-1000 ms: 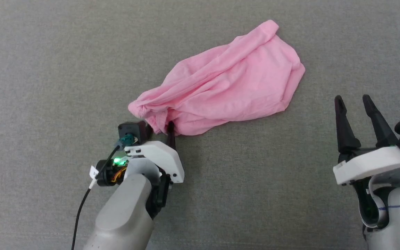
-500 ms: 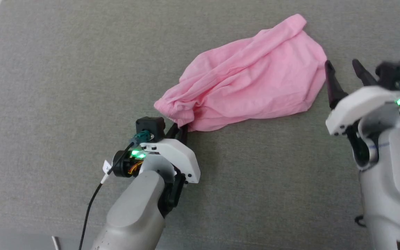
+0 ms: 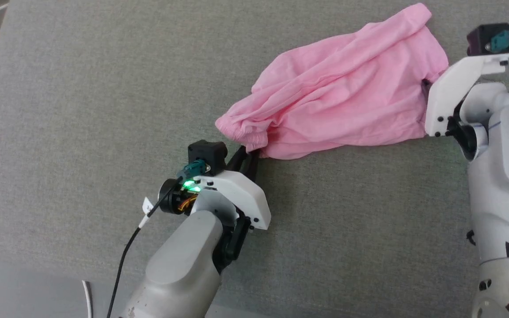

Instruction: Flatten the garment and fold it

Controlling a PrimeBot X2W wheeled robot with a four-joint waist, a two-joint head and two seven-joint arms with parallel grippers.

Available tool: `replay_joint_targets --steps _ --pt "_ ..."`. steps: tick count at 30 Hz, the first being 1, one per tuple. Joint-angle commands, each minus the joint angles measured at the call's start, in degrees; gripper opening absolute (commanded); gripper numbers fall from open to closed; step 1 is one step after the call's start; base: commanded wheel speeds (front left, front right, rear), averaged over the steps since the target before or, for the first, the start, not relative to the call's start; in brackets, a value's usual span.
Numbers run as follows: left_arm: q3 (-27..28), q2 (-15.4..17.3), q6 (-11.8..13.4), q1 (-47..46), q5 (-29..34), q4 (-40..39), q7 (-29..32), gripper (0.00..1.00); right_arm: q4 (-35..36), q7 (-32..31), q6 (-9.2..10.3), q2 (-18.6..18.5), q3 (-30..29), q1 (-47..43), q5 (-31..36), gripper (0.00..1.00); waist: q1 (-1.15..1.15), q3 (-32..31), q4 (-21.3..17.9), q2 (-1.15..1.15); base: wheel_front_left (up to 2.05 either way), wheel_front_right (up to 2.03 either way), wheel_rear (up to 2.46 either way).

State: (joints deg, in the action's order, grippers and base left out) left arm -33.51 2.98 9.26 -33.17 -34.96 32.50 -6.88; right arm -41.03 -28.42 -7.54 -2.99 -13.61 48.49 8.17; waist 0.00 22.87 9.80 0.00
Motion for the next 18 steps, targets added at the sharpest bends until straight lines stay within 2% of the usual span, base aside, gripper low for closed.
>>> replay_joint_targets --steps 1,2,3,11,18 --pt "-0.6 -0.1 0.1 0.0 -0.4 1.0 0.4 0.0 -1.5 -2.2 0.05 0.1 0.1 -1.0 0.5 0.46 0.0 -0.1 -0.1 0.0 0.0 0.0 0.0" --pt "-0.7 -0.1 0.1 0.0 -0.5 1.0 0.4 0.0 -1.4 -2.9 0.05 0.1 0.3 -1.0 0.3 0.05 0.0 -0.3 -0.2 0.0 0.0 0.0 0.0" --pt "-0.8 -0.1 0.1 0.1 -0.7 1.1 0.3 0.0 -1.0 -2.9 0.05 0.1 0.6 -1.0 -0.1 0.0 0.0 -0.5 -0.3 0.0 0.0 0.0 0.0" --pt "-1.9 0.6 -1.1 1.1 -1.2 1.6 0.9 0.0 5.3 2.2 0.05 0.1 3.2 -6.1 -5.6 0.0 0.0 -3.1 -1.8 0.0 0.0 0.0 0.0" --pt "-2.3 3.7 -1.8 4.6 -2.2 -0.9 3.2 0.0 19.9 3.0 0.05 -0.5 6.3 -18.1 -12.0 0.0 0.0 -7.5 -4.2 0.0 0.0 0.0 0.0"
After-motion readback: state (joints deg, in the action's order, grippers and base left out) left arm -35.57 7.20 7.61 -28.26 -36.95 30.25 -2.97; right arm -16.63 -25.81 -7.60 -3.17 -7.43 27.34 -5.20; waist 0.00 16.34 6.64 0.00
